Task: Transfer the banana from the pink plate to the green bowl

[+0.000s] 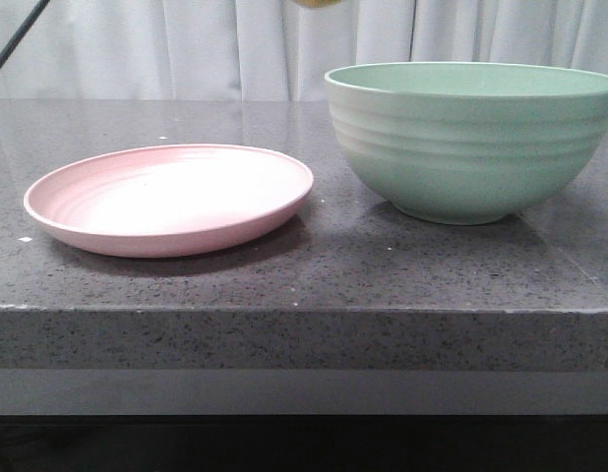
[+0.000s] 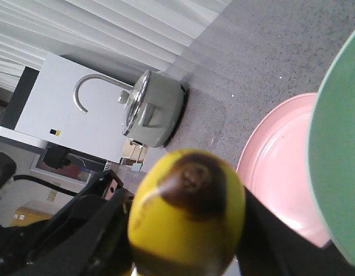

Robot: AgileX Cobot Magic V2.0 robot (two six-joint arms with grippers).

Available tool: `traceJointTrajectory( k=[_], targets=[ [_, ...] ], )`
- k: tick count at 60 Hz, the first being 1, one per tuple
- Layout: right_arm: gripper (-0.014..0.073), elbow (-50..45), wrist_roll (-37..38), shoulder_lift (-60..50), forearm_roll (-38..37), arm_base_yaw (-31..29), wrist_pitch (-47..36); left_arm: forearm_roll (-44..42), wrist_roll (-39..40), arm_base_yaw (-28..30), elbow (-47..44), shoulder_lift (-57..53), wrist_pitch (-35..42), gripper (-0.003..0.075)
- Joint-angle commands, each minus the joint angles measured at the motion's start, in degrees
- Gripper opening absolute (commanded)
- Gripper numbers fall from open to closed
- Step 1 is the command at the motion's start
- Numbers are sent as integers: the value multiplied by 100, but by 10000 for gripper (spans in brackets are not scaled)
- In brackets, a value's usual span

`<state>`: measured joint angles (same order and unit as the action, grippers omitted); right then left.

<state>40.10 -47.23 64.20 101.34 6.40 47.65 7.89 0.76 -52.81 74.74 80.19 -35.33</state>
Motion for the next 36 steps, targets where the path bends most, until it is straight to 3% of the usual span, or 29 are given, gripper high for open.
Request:
traceJointTrajectory(
  k=[1,8,13,25,36],
  targets=[
    [206,237,-66,-108,809,3,568,84,-3,-50,182,-174,388,318],
    [181,237,-66,-108,809,3,516,84,-3,-50,182,-174,373,452],
    [181,244,-71,-108,809,3,388,84,-3,-50,182,-174,351,502],
    [181,744,-632,60,318,-4,-386,84,-3,-50,182,-174,342,505],
    [182,1769,-838,454,-1104,-4,-1236,84,-3,-50,182,-174,342,505]
  ],
)
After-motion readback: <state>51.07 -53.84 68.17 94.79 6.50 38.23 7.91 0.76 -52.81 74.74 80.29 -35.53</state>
